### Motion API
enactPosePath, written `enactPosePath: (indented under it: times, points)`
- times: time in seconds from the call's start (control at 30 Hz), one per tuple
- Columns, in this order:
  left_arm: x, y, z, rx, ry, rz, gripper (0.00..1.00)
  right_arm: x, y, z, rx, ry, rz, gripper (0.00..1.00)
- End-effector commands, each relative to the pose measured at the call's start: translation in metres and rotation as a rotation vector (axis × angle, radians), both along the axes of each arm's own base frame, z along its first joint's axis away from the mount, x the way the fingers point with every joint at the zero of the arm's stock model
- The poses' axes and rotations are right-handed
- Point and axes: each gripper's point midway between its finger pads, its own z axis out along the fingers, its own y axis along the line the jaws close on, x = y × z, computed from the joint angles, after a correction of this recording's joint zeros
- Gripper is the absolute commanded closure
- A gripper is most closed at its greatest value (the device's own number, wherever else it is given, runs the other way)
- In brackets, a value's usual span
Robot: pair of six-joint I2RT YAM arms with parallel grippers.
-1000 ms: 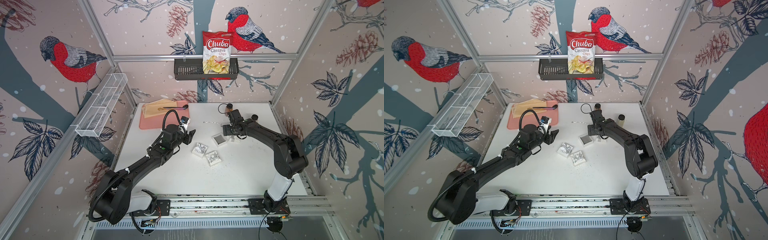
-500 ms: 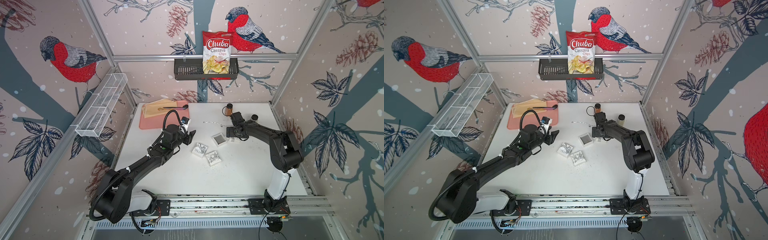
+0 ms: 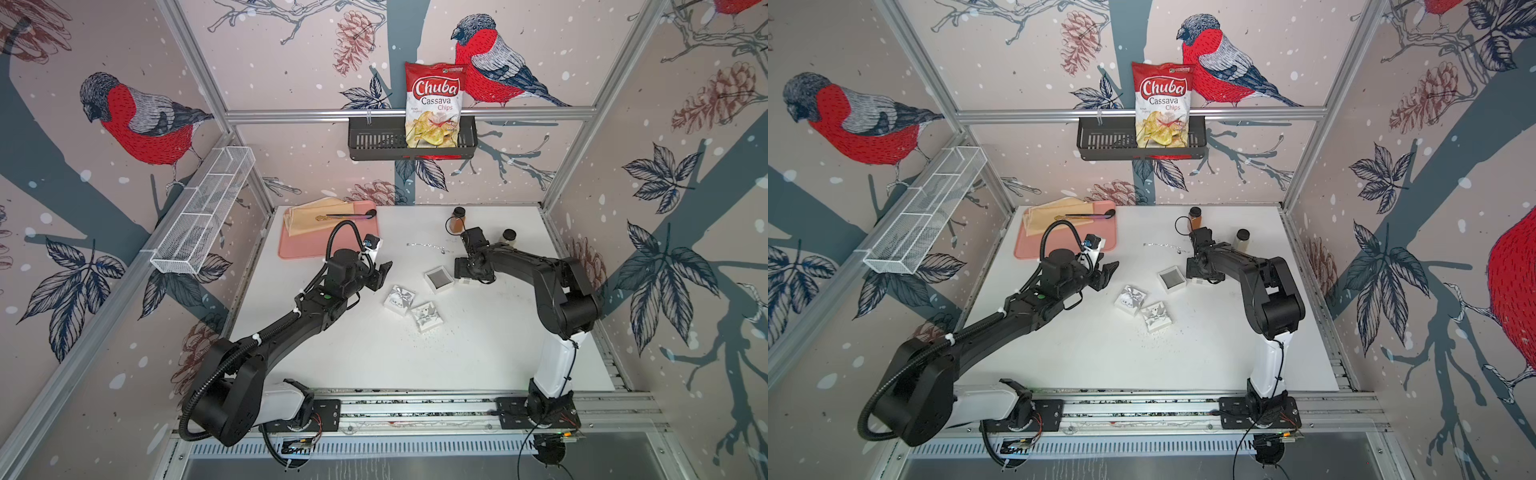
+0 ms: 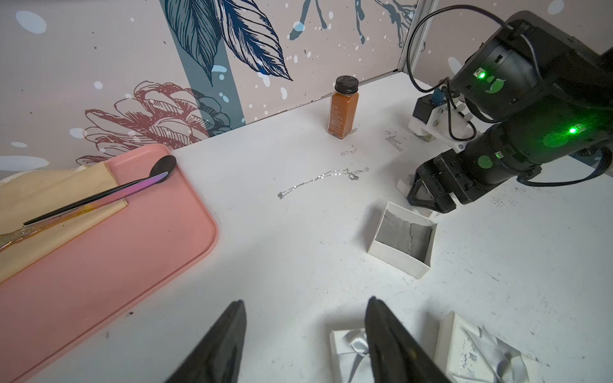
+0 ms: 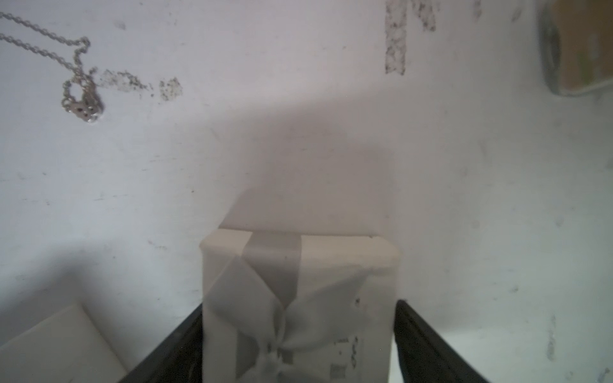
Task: Take the necklace out of the lift-off lid jewelry box
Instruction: Pick up the lid from the center of the board.
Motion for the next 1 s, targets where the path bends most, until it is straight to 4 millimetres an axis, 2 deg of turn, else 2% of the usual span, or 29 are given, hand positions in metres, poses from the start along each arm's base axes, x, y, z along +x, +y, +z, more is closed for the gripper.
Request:
enactPosePath:
  times: [0.0, 0.2, 0.53, 0.8, 0.87, 0.97]
  points:
    - [0.003, 0.000, 0.005, -0.005, -0.017, 0.006, 0.39, -0.005, -0.002, -0.005, -0.024, 0.034, 0.025, 0.20]
    - [0.004, -0.001, 0.006, -0.006, -0.013, 0.005, 0.39, -0.009, -0.002, -0.003, -0.034, 0.043, 0.052, 0.22]
    - [0.002, 0.001, 0.008, -0.014, -0.016, 0.011, 0.39, -0.009, 0.009, 0.021, -0.014, 0.033, 0.173, 0.26]
    - [0.002, 0.003, 0.009, -0.013, -0.020, 0.018, 0.38, -0.005, 0.030, 0.056, 0.018, -0.021, 0.280, 0.26]
    - [0.002, 0.002, 0.009, -0.014, -0.018, 0.016, 0.38, -0.007, 0.042, 0.064, 0.047, -0.029, 0.335, 0.26]
    - [0.001, 0.002, 0.010, -0.018, -0.019, 0.011, 0.38, -0.020, 0.070, 0.073, 0.093, -0.041, 0.473, 0.25]
